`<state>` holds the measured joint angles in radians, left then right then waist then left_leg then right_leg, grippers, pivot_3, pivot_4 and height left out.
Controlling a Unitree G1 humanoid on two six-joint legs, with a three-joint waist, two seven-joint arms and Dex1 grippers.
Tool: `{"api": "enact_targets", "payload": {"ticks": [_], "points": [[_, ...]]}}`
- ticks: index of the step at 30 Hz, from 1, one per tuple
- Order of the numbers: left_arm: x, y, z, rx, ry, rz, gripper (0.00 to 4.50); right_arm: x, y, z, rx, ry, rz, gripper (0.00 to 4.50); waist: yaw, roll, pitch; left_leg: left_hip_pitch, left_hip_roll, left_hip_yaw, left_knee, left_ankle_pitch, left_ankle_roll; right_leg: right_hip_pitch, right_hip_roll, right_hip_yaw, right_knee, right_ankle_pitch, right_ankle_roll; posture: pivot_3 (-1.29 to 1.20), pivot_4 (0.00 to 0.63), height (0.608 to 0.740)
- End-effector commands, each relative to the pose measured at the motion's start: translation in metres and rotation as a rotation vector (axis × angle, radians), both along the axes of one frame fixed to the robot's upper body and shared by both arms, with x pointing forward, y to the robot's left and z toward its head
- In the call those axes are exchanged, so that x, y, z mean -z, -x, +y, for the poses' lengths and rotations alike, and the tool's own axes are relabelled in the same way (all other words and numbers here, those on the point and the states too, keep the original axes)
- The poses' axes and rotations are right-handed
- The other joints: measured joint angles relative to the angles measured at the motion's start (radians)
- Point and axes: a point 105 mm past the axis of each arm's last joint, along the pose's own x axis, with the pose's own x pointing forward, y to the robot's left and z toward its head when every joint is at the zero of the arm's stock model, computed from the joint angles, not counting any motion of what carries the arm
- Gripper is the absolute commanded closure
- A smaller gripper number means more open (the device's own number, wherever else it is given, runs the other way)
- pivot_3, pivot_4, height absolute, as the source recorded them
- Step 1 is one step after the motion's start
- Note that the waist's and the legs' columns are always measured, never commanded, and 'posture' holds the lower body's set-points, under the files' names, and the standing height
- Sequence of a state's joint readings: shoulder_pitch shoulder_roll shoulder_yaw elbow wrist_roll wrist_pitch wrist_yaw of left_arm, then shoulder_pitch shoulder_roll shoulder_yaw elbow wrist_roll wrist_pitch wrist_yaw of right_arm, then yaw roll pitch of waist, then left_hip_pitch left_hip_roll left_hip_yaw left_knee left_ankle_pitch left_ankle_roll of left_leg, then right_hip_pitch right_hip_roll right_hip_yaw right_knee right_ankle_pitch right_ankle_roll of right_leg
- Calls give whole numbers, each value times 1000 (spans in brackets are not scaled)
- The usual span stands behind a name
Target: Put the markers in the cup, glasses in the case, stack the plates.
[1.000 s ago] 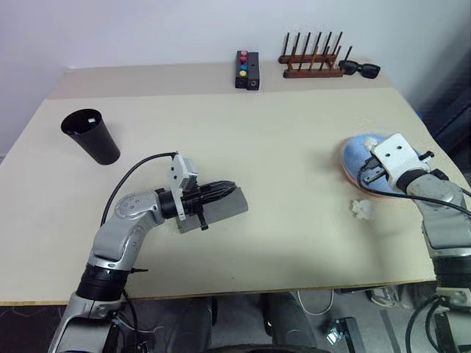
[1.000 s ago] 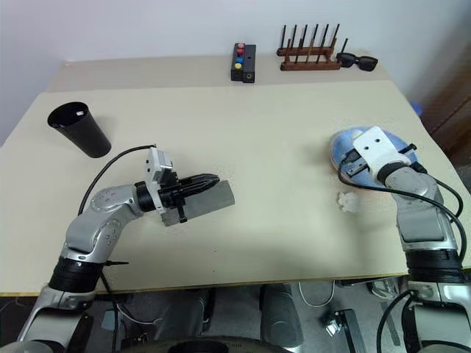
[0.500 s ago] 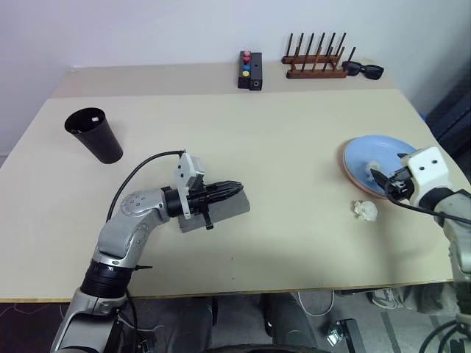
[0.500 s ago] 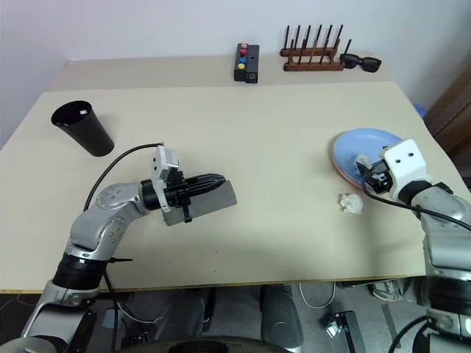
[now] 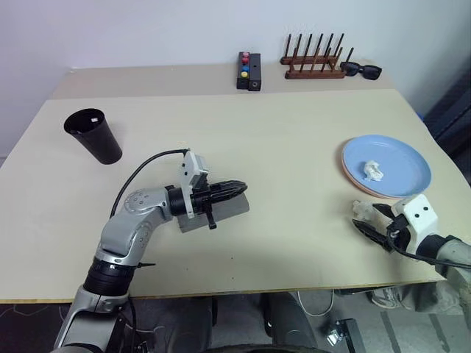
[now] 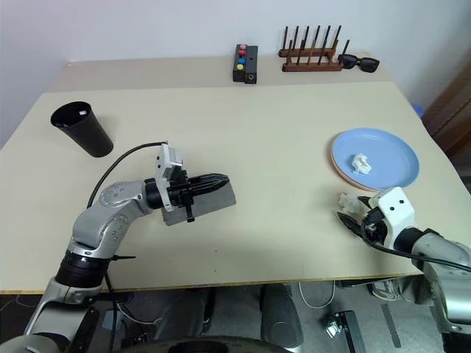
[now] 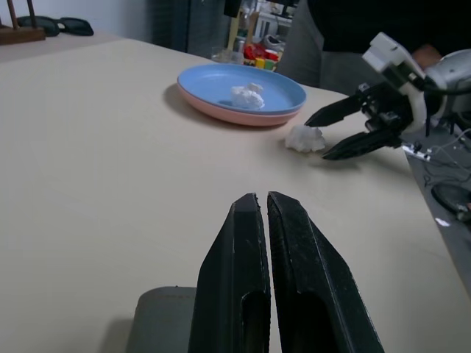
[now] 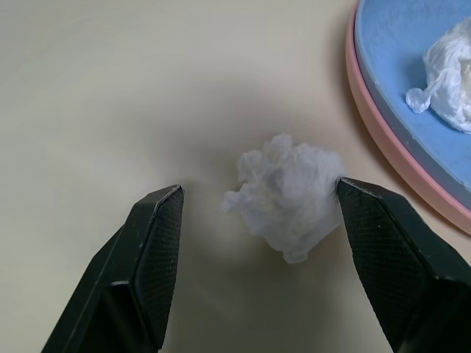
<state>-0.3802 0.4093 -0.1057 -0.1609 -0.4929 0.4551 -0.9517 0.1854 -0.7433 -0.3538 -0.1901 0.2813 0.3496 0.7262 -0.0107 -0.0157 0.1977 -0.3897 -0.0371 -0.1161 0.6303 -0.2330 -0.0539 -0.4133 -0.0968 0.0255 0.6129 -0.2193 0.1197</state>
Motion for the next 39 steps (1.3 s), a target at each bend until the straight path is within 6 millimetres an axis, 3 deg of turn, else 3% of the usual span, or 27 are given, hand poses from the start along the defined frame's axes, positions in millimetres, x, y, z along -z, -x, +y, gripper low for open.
{"api": "enact_targets", "payload": {"ticks": [1,2,7,12,15,18,23,27,32,37,39], "points": [[-11,4,-6,24,14,-36,4362,-5,-4,1,-3,4,-33,1696,0,0,0,0,0,0,0,0,0,0,0,0,0,0,0,0,150,739],[-11,4,-6,23,14,-36,4362,-5,-4,2,-7,-1,-33,2003,0,0,0,0,0,0,0,0,0,0,0,0,0,0,0,0,150,739],[-10,2,-3,15,14,-33,4362,-7,-7,4,-14,-5,-44,4437,0,0,0,0,0,0,0,0,0,0,0,0,0,0,0,0,150,739],[-9,0,-2,10,16,-35,4362,-22,-14,14,-52,-35,-106,4437,-1,0,0,0,0,0,0,0,0,0,0,0,0,0,0,0,150,739],[-8,1,-2,9,16,-35,4362,-52,-28,20,-44,-76,-243,4437,-3,0,0,0,0,0,0,0,0,0,0,0,0,0,0,0,150,739],[-7,2,-2,6,15,-37,4362,-78,-50,7,51,-49,-370,4437,-5,1,0,0,0,0,0,0,0,0,0,0,0,0,0,0,150,739],[-9,1,0,-9,16,-45,4362,-74,-75,-29,231,87,-370,4437,7,0,0,-1,0,-1,-1,0,0,0,0,-1,-1,2,-3,0,150,739],[-8,1,3,-28,14,-47,4362,-73,-83,-33,248,68,-373,3104,0,1,0,-2,-1,0,-1,0,0,0,-1,-1,-2,2,-3,0,150,739],[-7,1,9,-63,10,-52,4362,-80,-91,-37,280,99,-435,478,-9,1,0,0,0,0,-1,0,0,0,-1,-1,-1,2,-3,0,150,739],[-11,-8,21,-144,12,-85,4362,-98,-97,-12,170,-5,-515,478,-7,1,0,0,0,0,-1,0,0,0,0,-1,-1,2,-3,0,150,739],[-13,-15,44,-253,10,-97,4362,-95,-95,24,5,-66,-482,478,-7,1,0,0,0,0,-1,0,0,0,0,-1,-1,2,-3,0,150,739]]}}
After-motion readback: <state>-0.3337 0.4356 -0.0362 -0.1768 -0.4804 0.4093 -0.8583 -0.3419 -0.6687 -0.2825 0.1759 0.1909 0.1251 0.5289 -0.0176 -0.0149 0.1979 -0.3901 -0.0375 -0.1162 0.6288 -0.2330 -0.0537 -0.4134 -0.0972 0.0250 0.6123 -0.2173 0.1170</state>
